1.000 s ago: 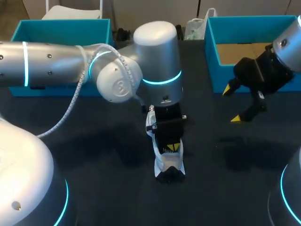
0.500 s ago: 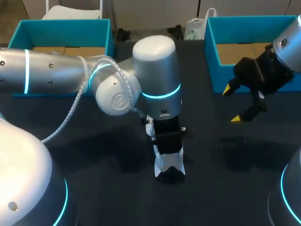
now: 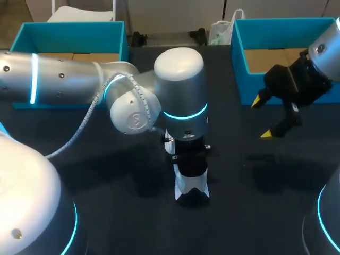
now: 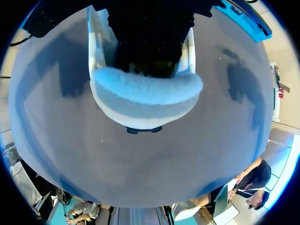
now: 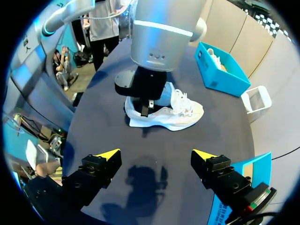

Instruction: Take the shoe out of the shoebox, open the shoe tongue, remove and reinsert the insole, then place the shoe into the shoebox

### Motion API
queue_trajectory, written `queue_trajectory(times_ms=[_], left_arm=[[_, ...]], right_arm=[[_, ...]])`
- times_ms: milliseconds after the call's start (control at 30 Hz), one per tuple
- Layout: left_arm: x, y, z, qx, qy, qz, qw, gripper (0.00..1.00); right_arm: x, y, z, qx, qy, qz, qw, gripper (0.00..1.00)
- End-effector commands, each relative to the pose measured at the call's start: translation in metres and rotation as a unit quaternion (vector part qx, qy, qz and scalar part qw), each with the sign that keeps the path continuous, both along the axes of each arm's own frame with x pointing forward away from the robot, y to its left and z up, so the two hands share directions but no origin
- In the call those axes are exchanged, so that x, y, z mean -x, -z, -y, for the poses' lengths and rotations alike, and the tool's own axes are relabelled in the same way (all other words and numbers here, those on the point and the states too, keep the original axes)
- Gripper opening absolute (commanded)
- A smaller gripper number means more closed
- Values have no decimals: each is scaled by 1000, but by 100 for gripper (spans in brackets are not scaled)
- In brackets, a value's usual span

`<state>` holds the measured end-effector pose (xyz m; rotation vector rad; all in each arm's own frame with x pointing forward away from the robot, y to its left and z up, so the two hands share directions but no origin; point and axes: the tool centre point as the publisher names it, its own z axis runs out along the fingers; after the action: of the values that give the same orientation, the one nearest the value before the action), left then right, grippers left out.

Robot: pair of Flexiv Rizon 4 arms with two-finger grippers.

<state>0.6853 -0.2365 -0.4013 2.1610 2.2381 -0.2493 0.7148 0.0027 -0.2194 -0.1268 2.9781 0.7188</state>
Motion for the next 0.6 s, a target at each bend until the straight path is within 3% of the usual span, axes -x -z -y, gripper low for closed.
queue_trajectory(times_ms=[33,467,600], left_arm=[[-5,-21,-12,4,-6,51,999,0],[-37,-46,-14,6,-30,179,983,0],[-45,-49,-13,3,-39,187,982,40]], right_arm=[[1,1,-1,1,1,1,1000,100],[1,1,-1,1,1,1,1000,100],[1,1,-1,1,1,1,1000,100]])
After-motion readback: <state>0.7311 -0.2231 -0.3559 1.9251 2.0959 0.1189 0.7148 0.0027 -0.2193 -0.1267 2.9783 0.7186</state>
